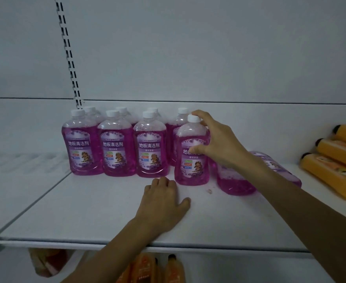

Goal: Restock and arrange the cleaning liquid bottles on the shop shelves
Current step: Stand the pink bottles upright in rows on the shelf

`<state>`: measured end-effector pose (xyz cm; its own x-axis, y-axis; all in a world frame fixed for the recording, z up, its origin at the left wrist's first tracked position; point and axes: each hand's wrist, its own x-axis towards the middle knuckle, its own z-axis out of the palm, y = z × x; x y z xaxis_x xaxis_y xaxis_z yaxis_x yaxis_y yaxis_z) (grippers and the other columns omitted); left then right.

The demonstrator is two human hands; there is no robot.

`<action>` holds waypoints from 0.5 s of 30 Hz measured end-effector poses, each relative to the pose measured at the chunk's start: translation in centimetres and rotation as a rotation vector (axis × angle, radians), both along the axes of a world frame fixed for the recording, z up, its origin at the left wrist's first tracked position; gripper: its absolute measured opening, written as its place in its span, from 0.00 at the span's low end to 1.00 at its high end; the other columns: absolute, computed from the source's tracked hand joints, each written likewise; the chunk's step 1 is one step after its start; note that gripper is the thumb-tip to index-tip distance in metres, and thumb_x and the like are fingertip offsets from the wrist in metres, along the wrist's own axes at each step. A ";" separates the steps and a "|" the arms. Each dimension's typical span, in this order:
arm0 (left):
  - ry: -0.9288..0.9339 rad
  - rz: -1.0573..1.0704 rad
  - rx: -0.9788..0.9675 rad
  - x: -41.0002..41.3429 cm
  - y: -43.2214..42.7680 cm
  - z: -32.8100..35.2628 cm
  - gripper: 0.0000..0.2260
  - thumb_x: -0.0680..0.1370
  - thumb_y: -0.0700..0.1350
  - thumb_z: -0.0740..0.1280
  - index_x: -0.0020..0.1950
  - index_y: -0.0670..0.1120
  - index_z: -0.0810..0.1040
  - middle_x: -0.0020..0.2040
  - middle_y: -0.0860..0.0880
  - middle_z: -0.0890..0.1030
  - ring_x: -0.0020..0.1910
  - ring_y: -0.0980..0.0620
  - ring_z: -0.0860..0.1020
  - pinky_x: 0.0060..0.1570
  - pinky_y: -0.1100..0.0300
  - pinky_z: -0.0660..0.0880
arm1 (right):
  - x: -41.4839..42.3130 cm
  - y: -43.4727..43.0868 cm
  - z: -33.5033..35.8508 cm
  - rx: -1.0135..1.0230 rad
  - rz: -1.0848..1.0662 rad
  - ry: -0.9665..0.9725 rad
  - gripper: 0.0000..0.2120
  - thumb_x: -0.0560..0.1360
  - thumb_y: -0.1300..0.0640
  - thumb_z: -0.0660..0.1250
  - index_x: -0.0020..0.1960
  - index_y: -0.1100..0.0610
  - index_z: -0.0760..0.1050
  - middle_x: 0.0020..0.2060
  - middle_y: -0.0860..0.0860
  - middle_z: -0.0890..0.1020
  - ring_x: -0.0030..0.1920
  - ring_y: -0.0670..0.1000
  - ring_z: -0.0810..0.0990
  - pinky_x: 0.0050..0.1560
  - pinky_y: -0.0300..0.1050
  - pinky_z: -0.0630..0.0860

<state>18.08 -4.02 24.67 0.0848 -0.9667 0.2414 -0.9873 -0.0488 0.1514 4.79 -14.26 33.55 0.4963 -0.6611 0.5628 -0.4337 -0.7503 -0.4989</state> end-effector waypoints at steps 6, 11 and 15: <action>-0.037 0.009 0.014 0.0 -0.1 -0.3 0.22 0.79 0.59 0.54 0.64 0.45 0.68 0.61 0.47 0.71 0.59 0.50 0.68 0.62 0.55 0.66 | 1.6 -0.9 0.1 0.012 -0.007 -0.002 0.38 0.68 0.60 0.75 0.72 0.47 0.60 0.57 0.52 0.76 0.49 0.50 0.77 0.47 0.40 0.76; -0.036 0.007 0.023 0.0 0.0 -0.2 0.22 0.79 0.58 0.54 0.64 0.44 0.68 0.61 0.46 0.71 0.60 0.48 0.68 0.62 0.54 0.65 | 2.9 -1.8 -0.1 0.030 -0.035 0.007 0.39 0.69 0.60 0.75 0.73 0.48 0.58 0.58 0.56 0.75 0.52 0.53 0.76 0.48 0.42 0.75; -0.041 0.001 0.016 -0.2 0.1 0.0 0.22 0.79 0.57 0.54 0.64 0.44 0.69 0.61 0.45 0.72 0.60 0.48 0.69 0.62 0.54 0.66 | 2.9 -1.9 -0.1 0.041 -0.060 0.022 0.40 0.70 0.60 0.74 0.74 0.48 0.56 0.55 0.56 0.71 0.53 0.54 0.73 0.42 0.36 0.72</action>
<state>17.93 -3.90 24.69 0.0766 -0.9703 0.2293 -0.9925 -0.0524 0.1102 7.73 -16.17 33.40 0.4675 -0.7119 0.5240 -0.4884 -0.7021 -0.5182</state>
